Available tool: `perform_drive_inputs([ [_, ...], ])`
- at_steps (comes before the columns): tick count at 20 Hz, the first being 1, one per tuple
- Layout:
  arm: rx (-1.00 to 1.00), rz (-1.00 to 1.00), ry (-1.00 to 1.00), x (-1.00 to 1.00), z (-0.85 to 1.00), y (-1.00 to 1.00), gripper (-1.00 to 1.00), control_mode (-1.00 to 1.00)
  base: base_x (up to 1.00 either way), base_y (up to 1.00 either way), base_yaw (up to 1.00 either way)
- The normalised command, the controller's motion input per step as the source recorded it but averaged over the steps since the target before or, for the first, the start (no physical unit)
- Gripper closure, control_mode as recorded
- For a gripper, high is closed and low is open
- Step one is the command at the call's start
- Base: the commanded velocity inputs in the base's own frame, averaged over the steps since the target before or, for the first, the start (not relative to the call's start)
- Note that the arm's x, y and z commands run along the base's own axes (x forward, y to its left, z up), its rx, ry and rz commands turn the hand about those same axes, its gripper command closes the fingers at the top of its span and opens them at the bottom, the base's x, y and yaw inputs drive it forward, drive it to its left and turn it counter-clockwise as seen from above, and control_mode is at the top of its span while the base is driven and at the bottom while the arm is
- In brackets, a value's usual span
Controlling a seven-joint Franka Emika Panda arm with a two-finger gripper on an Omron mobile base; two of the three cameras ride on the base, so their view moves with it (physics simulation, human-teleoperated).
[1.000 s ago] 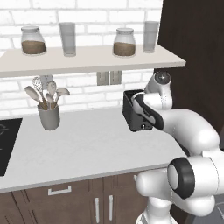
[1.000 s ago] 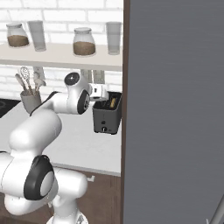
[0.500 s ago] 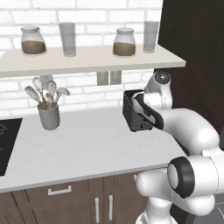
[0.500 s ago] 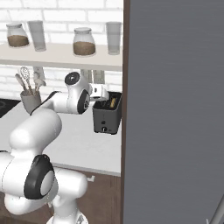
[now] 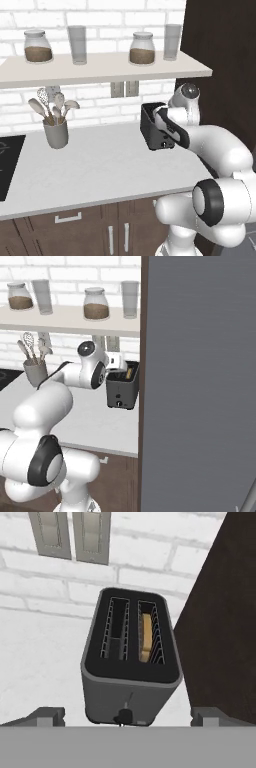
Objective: Start the toaster. Once the lever pops up, take the bread to the plate on the dining counter.
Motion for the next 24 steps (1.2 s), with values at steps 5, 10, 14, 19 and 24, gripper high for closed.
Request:
perform_drive_inputs([
  [5,0.07,0.0,0.0,0.0,0.0,-0.16,-1.0,-1.0,0.0,0.0,0.0],
  [10,0.05,0.0,0.0,0.0,-0.06,0.0,-1.0,-1.0,0.0,0.0,0.0],
  [14,0.03,0.0,-0.01,0.0,-0.12,0.0,-1.0,-1.0,0.0,0.0,0.0],
  [19,0.0,0.0,-0.15,-0.03,-0.23,-0.03,-1.0,-1.0,0.0,0.0,0.0],
  [24,0.0,-0.01,-0.14,-0.08,-0.27,-0.06,-1.0,-1.0,0.0,0.0,0.0],
])
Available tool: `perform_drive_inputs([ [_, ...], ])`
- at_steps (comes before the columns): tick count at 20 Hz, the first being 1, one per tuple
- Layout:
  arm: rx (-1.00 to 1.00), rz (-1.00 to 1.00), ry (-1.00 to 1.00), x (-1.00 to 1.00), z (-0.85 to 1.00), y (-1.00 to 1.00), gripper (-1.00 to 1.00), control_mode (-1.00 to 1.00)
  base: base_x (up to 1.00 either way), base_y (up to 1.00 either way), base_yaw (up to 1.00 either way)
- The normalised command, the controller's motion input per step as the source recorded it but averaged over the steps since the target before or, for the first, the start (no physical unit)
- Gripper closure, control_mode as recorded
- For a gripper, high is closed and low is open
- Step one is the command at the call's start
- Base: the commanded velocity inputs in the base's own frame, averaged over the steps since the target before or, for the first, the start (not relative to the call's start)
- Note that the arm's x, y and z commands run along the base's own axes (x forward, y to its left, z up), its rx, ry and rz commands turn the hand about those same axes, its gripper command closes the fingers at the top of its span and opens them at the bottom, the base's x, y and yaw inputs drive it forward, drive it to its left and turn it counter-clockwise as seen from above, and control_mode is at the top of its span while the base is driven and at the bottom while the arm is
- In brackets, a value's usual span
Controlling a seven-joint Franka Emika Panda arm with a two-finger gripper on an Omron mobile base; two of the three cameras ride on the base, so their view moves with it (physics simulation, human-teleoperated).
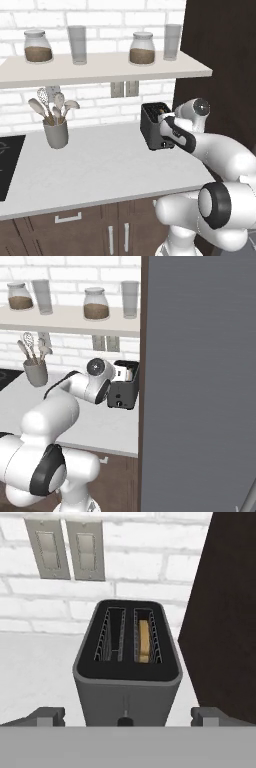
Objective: Start the toaster. Once the lever pops up, take the bread to the plate on the dining counter.
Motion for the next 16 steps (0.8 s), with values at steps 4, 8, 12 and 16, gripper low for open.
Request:
perform_drive_inputs([
  [4,0.0,0.0,-0.05,-0.08,-0.11,-0.05,-1.0,-1.0,0.0,0.0,0.0],
  [8,0.0,-0.02,0.0,-0.12,-0.37,-0.03,-1.0,-1.0,0.0,0.0,0.0],
  [12,0.0,-0.02,0.0,-0.24,-0.37,0.0,-1.0,-1.0,0.0,0.0,0.0],
  [16,0.0,-0.01,0.0,-0.22,-0.31,0.0,-1.0,-1.0,0.0,0.0,0.0],
])
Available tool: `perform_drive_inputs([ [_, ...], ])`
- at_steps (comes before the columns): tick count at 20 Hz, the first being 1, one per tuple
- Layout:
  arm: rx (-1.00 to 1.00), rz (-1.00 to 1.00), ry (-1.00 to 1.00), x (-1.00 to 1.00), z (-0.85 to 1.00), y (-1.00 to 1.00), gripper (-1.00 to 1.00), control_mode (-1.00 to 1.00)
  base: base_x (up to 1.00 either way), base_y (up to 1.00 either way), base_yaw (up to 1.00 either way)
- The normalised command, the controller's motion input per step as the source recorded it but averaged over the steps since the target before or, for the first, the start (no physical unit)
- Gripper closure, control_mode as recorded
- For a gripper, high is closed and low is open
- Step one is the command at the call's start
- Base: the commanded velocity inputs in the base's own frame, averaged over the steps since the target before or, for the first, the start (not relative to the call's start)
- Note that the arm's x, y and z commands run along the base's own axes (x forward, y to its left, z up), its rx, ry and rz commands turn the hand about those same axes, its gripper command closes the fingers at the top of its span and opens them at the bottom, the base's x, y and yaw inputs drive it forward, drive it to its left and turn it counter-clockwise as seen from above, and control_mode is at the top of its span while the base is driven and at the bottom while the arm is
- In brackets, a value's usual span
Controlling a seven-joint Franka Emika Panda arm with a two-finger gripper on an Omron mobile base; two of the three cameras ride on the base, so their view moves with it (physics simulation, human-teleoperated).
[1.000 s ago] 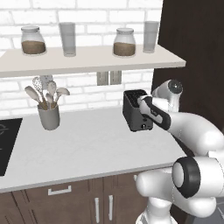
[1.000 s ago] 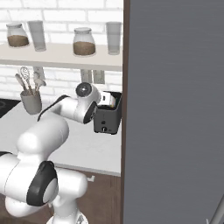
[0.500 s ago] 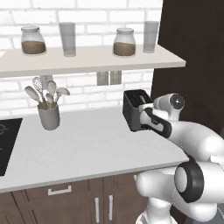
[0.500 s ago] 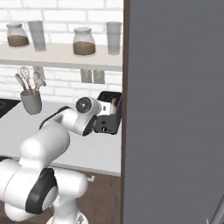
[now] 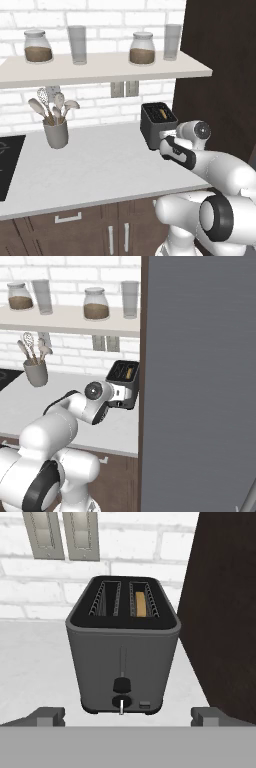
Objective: Start the toaster. Once the lever pops up, take the bread to the plate on the dining counter.
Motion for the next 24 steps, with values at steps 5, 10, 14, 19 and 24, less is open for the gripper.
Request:
perform_drive_inputs([
  [5,0.0,-0.01,0.0,-0.18,-0.29,0.0,-1.0,-1.0,0.0,0.0,0.0],
  [10,0.0,0.0,-0.01,-0.01,-0.14,0.0,-1.0,-1.0,0.0,0.0,0.0],
  [14,0.0,0.0,0.0,0.0,-0.09,0.0,-1.0,-1.0,0.0,0.0,0.0],
  [19,0.0,0.0,0.0,0.0,-0.01,0.0,-1.0,-1.0,0.0,0.0,0.0],
  [24,0.0,0.0,0.0,0.0,0.0,0.0,-1.0,-1.0,0.0,0.0,0.0],
])
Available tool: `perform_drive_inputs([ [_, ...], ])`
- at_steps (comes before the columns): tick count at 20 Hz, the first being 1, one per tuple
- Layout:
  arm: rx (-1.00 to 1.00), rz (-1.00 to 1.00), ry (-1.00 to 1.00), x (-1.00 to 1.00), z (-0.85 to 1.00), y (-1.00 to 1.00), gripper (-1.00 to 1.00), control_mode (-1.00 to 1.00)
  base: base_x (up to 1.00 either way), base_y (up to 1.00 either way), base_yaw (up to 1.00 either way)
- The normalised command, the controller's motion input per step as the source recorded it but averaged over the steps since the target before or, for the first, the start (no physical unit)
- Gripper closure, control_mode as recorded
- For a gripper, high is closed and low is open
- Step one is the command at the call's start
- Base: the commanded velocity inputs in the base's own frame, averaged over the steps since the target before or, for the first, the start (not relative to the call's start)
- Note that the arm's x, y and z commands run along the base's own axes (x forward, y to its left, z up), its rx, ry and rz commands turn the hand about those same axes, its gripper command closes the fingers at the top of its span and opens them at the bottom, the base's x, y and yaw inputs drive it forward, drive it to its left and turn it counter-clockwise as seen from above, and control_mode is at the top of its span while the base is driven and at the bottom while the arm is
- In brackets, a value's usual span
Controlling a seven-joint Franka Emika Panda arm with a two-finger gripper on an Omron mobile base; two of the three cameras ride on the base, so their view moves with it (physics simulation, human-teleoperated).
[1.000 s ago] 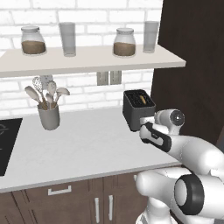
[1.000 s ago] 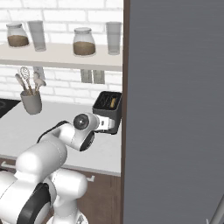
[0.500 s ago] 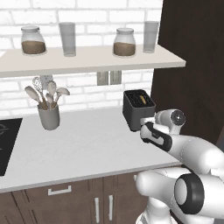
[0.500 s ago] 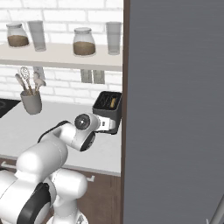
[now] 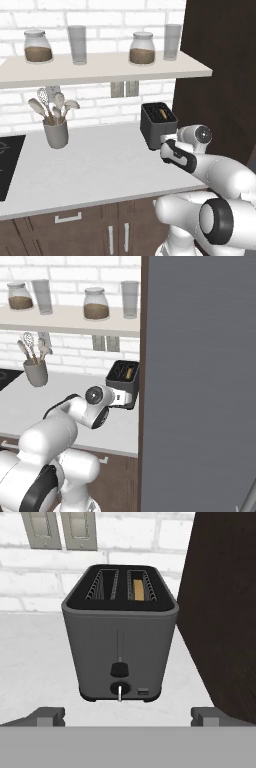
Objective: Start the toaster. Once the lever pops up, take the bread to the plate on the dining counter.
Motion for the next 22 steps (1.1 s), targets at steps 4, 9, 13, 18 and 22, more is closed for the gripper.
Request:
perform_drive_inputs([
  [4,0.0,0.0,0.0,0.0,0.0,0.0,-1.0,-1.0,0.0,0.0,0.0],
  [9,0.0,0.0,0.0,0.0,0.0,0.0,-1.0,-1.0,0.0,0.0,0.0],
  [13,0.0,0.0,-0.01,0.0,0.0,0.1,-1.0,-1.0,0.0,0.0,0.0],
  [18,0.0,0.0,0.0,0.0,0.0,0.36,-1.0,-1.0,0.0,0.0,0.0],
  [22,0.0,0.0,-0.03,0.0,0.0,0.46,-1.0,-1.0,0.0,0.0,0.0],
])
